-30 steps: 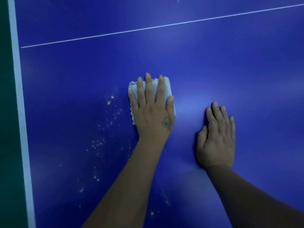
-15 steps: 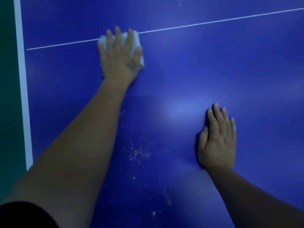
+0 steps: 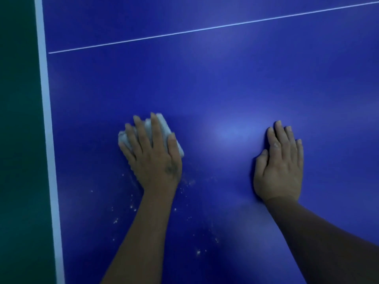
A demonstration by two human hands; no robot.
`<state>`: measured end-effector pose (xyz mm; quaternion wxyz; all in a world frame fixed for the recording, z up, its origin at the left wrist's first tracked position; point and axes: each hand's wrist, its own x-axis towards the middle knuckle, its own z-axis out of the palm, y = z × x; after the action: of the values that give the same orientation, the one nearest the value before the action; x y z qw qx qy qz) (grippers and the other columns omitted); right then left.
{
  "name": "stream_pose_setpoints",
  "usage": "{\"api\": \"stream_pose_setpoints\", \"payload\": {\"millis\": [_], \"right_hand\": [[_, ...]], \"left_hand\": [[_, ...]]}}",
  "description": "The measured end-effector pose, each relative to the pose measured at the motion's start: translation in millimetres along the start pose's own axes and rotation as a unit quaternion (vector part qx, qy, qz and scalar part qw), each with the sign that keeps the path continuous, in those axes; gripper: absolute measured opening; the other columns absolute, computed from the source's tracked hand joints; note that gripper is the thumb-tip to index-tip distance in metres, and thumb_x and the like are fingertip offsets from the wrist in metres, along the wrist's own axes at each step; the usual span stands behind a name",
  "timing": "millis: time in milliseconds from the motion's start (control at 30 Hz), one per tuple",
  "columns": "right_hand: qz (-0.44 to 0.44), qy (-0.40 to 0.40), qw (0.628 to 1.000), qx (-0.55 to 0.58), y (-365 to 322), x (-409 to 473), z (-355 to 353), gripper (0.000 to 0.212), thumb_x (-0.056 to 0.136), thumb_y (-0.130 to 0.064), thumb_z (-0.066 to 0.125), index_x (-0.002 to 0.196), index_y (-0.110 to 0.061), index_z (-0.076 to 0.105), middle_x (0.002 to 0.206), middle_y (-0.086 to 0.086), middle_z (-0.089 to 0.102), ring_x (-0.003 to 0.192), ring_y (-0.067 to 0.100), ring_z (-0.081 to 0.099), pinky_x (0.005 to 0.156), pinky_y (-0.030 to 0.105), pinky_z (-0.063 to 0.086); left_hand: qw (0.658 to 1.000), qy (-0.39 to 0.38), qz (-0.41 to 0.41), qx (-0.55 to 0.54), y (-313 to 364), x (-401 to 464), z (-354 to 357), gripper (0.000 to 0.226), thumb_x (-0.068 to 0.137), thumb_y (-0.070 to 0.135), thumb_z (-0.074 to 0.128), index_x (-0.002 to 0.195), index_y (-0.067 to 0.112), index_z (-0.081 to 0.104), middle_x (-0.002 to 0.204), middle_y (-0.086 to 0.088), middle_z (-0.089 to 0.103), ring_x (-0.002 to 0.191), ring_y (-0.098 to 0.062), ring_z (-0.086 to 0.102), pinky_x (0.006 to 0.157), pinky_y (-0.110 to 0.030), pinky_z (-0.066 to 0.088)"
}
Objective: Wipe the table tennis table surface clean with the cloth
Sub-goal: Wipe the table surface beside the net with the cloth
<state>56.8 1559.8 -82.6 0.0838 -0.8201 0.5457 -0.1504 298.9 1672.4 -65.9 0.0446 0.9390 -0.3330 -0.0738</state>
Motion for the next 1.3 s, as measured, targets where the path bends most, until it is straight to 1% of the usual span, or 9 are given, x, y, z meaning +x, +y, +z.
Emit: {"api": "stream_pose_setpoints", "payload": {"millis": [100, 200, 367, 533, 700, 867, 1000, 1133, 1300], "right_hand": [[0.001, -0.002, 1.000, -0.002, 0.2, -1.0, -0.7, 0.054, 0.105, -0.015, 0.042, 0.158, -0.004, 0.046, 0.172, 0.008, 0.034, 0.163, 0.027, 0.023, 0.132, 0.054, 0.016], [-0.001, -0.003, 1.000, -0.004, 1.0, -1.6, -1.5, 0.054, 0.106, -0.015, 0.041, 0.159, -0.004, 0.045, 0.173, 0.007, 0.033, 0.163, 0.026, 0.022, 0.132, 0.055, 0.017], [-0.003, -0.003, 1.000, -0.007, 0.9, -2.1, -0.7, 0.054, 0.108, -0.018, 0.040, 0.160, -0.006, 0.043, 0.174, 0.006, 0.031, 0.164, 0.026, 0.021, 0.133, 0.053, 0.015], [0.006, 0.008, 1.000, 0.000, -0.6, -2.9, -0.9, 0.053, 0.107, -0.017, 0.042, 0.159, -0.007, 0.045, 0.173, 0.005, 0.033, 0.163, 0.025, 0.023, 0.133, 0.050, 0.014], [0.008, 0.013, 1.000, -0.002, -1.6, -2.9, 0.5, 0.053, 0.110, -0.028, 0.040, 0.159, -0.009, 0.047, 0.172, 0.005, 0.035, 0.162, 0.026, 0.025, 0.133, 0.048, 0.013], [-0.014, -0.008, 1.000, 0.022, 3.3, -9.9, -7.0, 0.057, 0.115, -0.037, 0.034, 0.160, -0.005, 0.045, 0.173, 0.007, 0.033, 0.162, 0.027, 0.024, 0.134, 0.049, 0.011], [-0.032, 0.015, 0.999, 0.032, -0.8, -61.5, -20.9, 0.052, 0.115, -0.031, 0.040, 0.159, -0.003, 0.045, 0.171, 0.010, 0.035, 0.161, 0.029, 0.028, 0.133, 0.050, 0.013], [-0.060, -0.034, 0.998, 0.014, 2.0, -136.8, -32.7, 0.056, 0.114, -0.031, 0.042, 0.163, -0.005, 0.038, 0.174, 0.008, 0.031, 0.163, 0.026, 0.023, 0.132, 0.055, 0.018], [-0.036, -0.031, 0.999, 0.016, 7.0, -159.4, -34.9, 0.056, 0.109, -0.027, 0.048, 0.161, -0.006, 0.043, 0.171, 0.005, 0.036, 0.162, 0.024, 0.025, 0.132, 0.054, 0.021]], "left_hand": [[1.000, 0.020, 0.005, -0.001, -2.3, 20.6, 4.8, 0.064, 0.114, 0.054, 0.019, 0.171, 0.026, 0.010, 0.178, -0.012, 0.007, 0.164, -0.035, 0.004, 0.129, -0.063, 0.009], [1.000, 0.006, 0.023, -0.008, -10.1, -21.3, 1.8, 0.063, 0.114, 0.052, 0.017, 0.171, 0.026, 0.005, 0.178, -0.011, 0.003, 0.164, -0.034, 0.001, 0.129, -0.063, 0.008], [0.999, -0.012, -0.024, -0.019, 6.2, -40.0, 3.7, 0.065, 0.113, 0.054, 0.014, 0.171, 0.025, 0.008, 0.178, -0.014, 0.005, 0.164, -0.037, 0.001, 0.129, -0.064, 0.006], [0.996, 0.002, 0.081, -0.036, 79.1, 6.5, 13.3, 0.066, 0.111, 0.055, 0.018, 0.170, 0.025, 0.016, 0.178, -0.011, 0.011, 0.164, -0.034, 0.004, 0.129, -0.062, 0.007], [0.981, -0.017, 0.191, -0.002, 67.7, -69.3, 17.3, 0.064, 0.113, 0.054, 0.016, 0.171, 0.026, 0.014, 0.178, -0.011, 0.010, 0.165, -0.033, 0.003, 0.129, -0.061, 0.008], [0.972, -0.053, 0.228, 0.005, 14.8, -175.5, 14.2, 0.062, 0.114, 0.051, 0.027, 0.170, 0.023, 0.022, 0.176, -0.013, 0.016, 0.164, -0.035, 0.008, 0.128, -0.064, 0.014], [0.968, -0.046, 0.247, 0.011, 23.8, -165.0, 17.6, 0.063, 0.113, 0.054, 0.027, 0.170, 0.025, 0.022, 0.177, -0.013, 0.014, 0.164, -0.034, 0.007, 0.128, -0.064, 0.012], [0.970, -0.052, 0.238, 0.020, 42.2, -140.2, 17.6, 0.065, 0.113, 0.055, 0.019, 0.171, 0.024, 0.012, 0.178, -0.013, 0.006, 0.165, -0.034, 0.000, 0.128, -0.062, 0.009], [0.959, -0.075, 0.274, 0.013, 23.7, -191.0, 14.5, 0.065, 0.114, 0.053, 0.022, 0.171, 0.023, 0.012, 0.178, -0.013, 0.003, 0.165, -0.034, -0.004, 0.129, -0.063, 0.009]]}}
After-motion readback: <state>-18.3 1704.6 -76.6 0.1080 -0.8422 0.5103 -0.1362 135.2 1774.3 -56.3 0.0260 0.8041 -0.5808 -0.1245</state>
